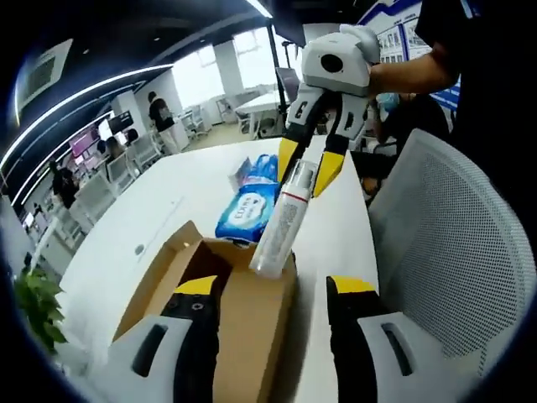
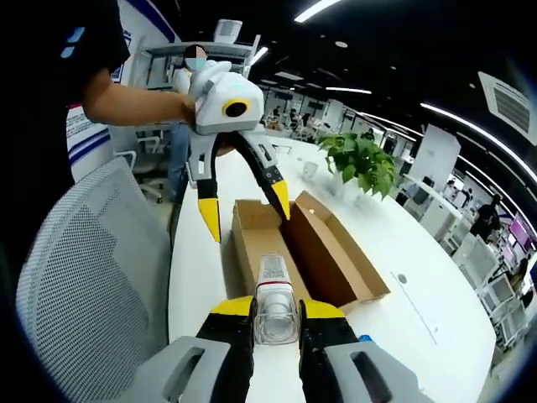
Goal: Operate the shoe box by opening the lid, removing the specified soft item, and placing it in the target area until the item is outside and the box remains undamaged.
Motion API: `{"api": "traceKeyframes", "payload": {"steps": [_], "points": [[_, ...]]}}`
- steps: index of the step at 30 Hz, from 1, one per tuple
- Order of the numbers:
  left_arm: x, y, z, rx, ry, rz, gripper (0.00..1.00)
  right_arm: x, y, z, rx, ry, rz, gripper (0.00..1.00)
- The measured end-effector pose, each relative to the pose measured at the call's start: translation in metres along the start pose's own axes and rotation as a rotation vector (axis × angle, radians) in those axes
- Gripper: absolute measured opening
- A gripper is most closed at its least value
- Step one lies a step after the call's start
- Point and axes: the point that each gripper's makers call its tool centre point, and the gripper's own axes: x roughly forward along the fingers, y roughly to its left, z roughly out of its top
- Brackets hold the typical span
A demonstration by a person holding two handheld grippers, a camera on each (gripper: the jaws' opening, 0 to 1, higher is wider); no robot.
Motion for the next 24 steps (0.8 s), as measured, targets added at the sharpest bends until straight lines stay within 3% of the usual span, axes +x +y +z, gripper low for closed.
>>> {"api": "traceKeyframes", "payload": {"steps": [13,24], "points": [[-0.015,0.008,-0.003,-0.187,-0.065,0.135,0.7,-0.021,-0.056,-0.02,-0.032,0.097,-0.036,0.15],[-0.028,0.01,-0.011,-0.267,-0.081,0.211,0.82,-0.024,-0.097,-0.035,-0.086,0.208,-0.013,0.15]]}}
